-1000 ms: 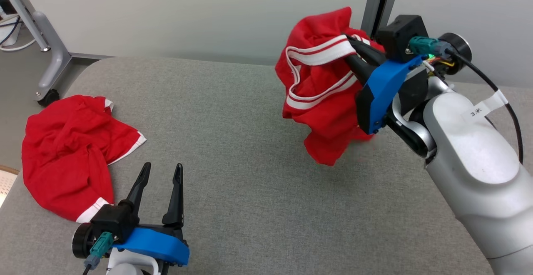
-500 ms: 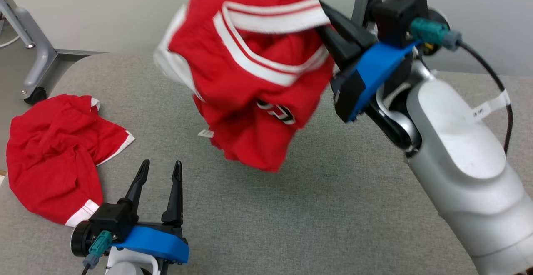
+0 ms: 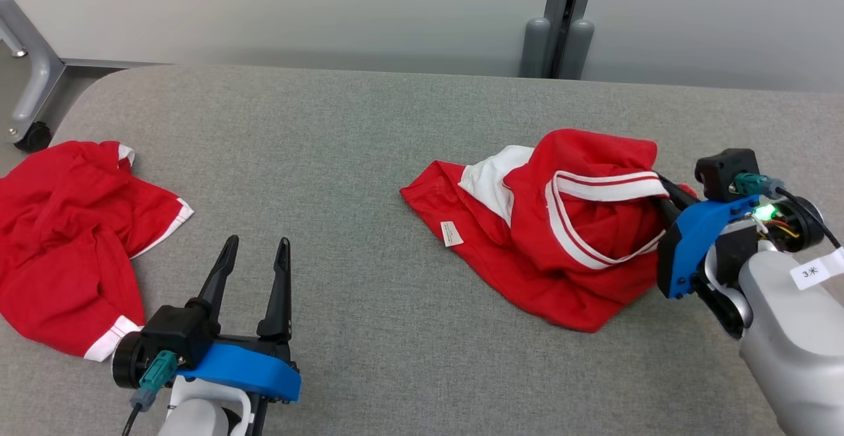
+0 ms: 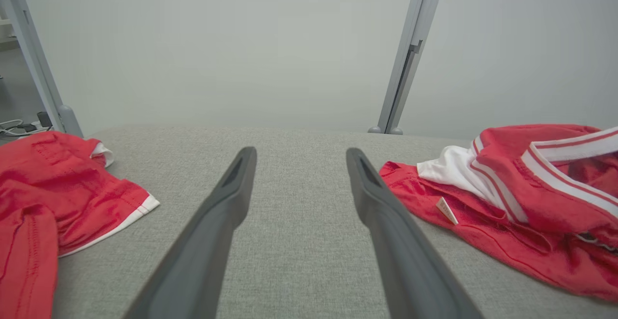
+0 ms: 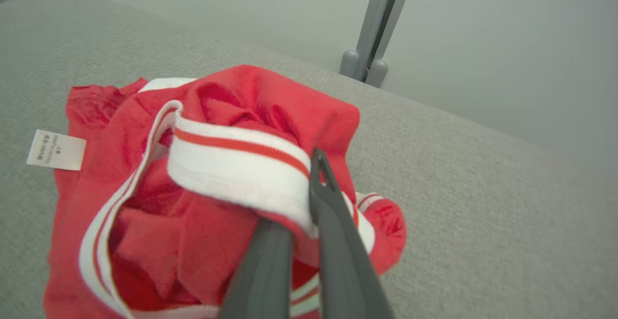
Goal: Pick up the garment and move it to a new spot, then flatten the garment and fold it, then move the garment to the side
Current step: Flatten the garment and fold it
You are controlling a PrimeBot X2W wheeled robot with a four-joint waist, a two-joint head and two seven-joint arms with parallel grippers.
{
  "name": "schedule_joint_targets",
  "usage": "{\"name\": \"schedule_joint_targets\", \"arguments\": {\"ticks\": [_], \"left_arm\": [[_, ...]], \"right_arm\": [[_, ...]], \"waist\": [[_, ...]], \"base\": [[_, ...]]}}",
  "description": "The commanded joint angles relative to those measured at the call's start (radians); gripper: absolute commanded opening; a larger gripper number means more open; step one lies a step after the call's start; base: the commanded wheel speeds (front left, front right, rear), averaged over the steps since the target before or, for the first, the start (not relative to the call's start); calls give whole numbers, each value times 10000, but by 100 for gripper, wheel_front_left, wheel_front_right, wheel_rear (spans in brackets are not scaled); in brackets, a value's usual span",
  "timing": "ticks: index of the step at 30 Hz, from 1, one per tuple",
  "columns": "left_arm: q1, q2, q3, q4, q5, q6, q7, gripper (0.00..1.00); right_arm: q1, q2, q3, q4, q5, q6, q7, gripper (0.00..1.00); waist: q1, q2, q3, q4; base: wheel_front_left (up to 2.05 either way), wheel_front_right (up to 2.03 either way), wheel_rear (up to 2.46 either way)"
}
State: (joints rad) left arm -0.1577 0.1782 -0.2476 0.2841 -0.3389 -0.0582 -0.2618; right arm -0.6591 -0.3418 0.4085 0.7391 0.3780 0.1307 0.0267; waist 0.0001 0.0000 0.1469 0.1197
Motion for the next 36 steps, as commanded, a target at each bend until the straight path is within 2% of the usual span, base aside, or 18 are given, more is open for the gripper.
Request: {"name": "schedule_joint_targets", "arguments": {"ticks": [1, 2, 6, 10, 12, 16, 20, 23, 26, 31, 36], "left_arm": [[-146, 9, -33, 16, 17, -19, -47, 100], [-148, 4, -43, 38, 15, -19, -47, 100], [-97, 2, -43, 128, 5, -16, -47, 100], [110, 52, 3, 164, -9, 53, -47, 100], [188, 89, 29, 140, -33, 75, -47, 100], [323, 144, 53, 54, -67, 124, -47, 100], [304, 172, 19, -24, -94, 144, -45, 100], [196, 179, -23, -87, -104, 136, -43, 100], [65, 166, -77, -106, -88, 96, -37, 100], [-129, 81, -223, -20, -73, 27, -32, 100], [-235, 34, -322, 68, -98, -23, -36, 100]], "right_arm": [[166, -92, -77, 221, -153, 1, -88, 36], [178, -119, -145, 441, -216, 1, -29, 100], [264, -140, -400, 975, -318, 1, 514, 100], [580, -64, -565, 519, -22, 1, 1404, 100], [824, -63, -616, -185, 171, 1, 1899, 100], [1535, -107, -930, -2358, 338, 1, 2721, 100], [2225, 292, -1364, -4311, 247, 1, 3765, 100], [2303, 650, -1526, -4905, 117, 1, 4490, 100], [1925, 1140, -1711, -4689, -102, 1, 4911, 100], [1266, 1891, -2259, -3489, -488, 1, 5165, 100], [662, 2212, -3075, -2025, -903, 1, 5131, 100]], "waist": [[-1, 0, 10, -2], [-1, 0, 9, -7], [-1, 0, -111, -60], [-1, 0, -359, -176], [-1, 0, -474, -251], [-1, 0, -569, -374], [-1, 0, -535, -408], [-1, 0, -413, -396], [-1, 0, -256, -301], [-1, 0, -40, 36], [-1, 0, 183, 438]], "base": [[0, 0, 0], [0, 0, 0], [0, 0, 0], [0, 0, 0], [0, 0, 0], [0, 0, 0], [0, 0, 0], [0, 0, 0], [0, 0, 0], [0, 0, 0], [0, 0, 0]]}}
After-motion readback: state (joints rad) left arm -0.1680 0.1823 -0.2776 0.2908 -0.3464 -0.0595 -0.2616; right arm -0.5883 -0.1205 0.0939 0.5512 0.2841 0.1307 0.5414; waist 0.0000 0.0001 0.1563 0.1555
